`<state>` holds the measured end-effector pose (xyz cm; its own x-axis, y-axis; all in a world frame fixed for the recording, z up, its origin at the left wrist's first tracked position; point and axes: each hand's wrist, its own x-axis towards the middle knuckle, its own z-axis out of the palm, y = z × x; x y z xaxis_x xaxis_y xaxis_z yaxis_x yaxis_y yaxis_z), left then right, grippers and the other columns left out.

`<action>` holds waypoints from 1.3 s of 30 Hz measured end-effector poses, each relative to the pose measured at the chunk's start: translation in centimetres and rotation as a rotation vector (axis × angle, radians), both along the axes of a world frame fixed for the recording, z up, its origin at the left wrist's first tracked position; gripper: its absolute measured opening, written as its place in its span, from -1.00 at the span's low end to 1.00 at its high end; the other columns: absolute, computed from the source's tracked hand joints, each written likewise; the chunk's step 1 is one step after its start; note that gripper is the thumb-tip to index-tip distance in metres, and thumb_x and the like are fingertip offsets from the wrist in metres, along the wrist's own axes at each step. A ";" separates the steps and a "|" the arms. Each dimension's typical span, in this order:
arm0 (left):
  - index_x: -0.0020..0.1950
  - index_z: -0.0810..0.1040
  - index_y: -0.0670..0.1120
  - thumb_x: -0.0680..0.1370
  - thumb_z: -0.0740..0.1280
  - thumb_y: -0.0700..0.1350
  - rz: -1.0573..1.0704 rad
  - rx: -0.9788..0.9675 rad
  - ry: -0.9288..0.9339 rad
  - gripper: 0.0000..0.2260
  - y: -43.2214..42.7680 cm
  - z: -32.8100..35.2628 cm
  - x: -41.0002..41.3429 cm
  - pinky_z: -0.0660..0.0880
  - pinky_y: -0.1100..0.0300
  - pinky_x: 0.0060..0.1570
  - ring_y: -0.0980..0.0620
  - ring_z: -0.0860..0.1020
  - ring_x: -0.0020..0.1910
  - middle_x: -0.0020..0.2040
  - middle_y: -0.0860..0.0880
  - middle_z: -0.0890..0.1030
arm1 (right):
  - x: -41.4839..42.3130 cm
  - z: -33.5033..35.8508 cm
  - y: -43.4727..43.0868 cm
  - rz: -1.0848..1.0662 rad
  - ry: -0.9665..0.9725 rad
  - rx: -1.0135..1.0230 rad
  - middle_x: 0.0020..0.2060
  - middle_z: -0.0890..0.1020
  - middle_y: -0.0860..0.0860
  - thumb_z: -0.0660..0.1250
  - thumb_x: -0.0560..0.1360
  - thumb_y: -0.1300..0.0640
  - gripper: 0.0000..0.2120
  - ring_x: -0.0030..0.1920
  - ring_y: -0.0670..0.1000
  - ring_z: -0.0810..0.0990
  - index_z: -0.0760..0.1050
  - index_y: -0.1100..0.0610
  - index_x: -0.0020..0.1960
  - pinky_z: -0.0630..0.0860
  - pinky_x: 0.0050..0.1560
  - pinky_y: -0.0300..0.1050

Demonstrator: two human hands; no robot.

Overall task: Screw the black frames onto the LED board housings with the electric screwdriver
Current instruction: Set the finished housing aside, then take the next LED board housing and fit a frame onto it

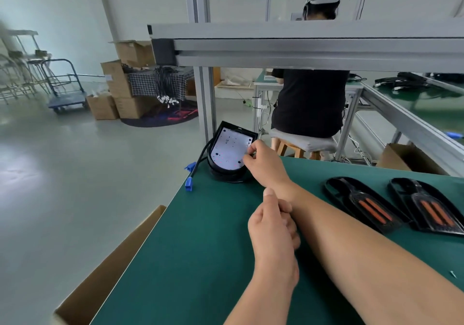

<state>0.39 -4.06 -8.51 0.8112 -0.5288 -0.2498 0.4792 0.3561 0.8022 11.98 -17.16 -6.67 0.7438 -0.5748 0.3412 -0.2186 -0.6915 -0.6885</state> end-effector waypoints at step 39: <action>0.09 0.60 -0.15 0.67 0.27 0.29 0.045 -0.286 0.396 -0.51 1.4 0.6 3.2 0.10 0.26 -0.65 0.12 0.16 -0.55 -0.41 0.07 0.30 | -25.3 2.4 4.3 0.254 -0.608 0.878 -0.36 0.47 0.07 0.20 0.60 0.49 -0.77 -0.40 0.03 0.30 0.49 0.21 -0.08 0.27 -0.44 -0.18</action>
